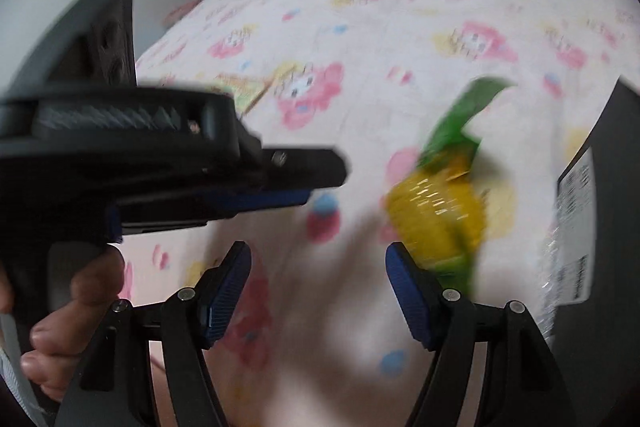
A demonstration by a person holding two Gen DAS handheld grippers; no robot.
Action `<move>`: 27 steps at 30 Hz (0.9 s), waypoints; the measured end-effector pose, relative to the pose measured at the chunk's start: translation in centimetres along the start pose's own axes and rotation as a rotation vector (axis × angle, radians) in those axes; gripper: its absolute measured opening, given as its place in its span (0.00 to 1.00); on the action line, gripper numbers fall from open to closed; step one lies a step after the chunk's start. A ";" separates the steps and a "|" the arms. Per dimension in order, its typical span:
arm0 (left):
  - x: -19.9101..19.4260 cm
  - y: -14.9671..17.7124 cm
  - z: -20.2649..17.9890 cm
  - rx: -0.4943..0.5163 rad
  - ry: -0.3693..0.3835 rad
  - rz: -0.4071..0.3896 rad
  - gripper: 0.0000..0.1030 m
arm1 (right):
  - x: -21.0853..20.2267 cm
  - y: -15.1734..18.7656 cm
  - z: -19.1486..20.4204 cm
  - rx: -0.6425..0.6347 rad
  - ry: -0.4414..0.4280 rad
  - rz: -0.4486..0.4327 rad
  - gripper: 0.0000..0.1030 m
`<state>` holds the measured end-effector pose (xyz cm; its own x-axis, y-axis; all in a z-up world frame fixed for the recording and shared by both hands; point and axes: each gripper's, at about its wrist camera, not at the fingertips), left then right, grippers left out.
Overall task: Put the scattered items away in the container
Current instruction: 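Move the left tool to the corn snack bag beside the box, then close the left tool on the corn snack bag and lift it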
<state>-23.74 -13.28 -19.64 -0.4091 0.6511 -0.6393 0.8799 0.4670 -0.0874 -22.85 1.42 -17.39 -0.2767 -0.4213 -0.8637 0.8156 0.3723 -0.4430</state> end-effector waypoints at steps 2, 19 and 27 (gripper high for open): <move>0.7 -0.1 -0.5 0.009 0.008 0.022 0.37 | -0.3 0.5 0.2 -0.008 0.042 0.006 0.66; 0.6 -0.5 0.5 -0.042 -0.019 -0.001 0.37 | -0.6 -0.9 -5.5 0.205 0.083 -0.045 0.66; 0.5 -0.1 -0.4 -0.004 0.015 0.013 0.41 | -0.2 -0.2 -2.1 0.103 -0.067 -0.019 0.66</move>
<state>-24.16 -12.76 -19.65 -0.4011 0.6661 -0.6289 0.8843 0.4607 -0.0761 -24.05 3.21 -17.63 -0.2609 -0.4828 -0.8359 0.8594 0.2783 -0.4290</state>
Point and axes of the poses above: each gripper's, at about its wrist camera, not at the fingertips, and x roughly the way its jaws point, z to its left, y to its underside, and after that the axes turned 5 degrees about y, right-handed
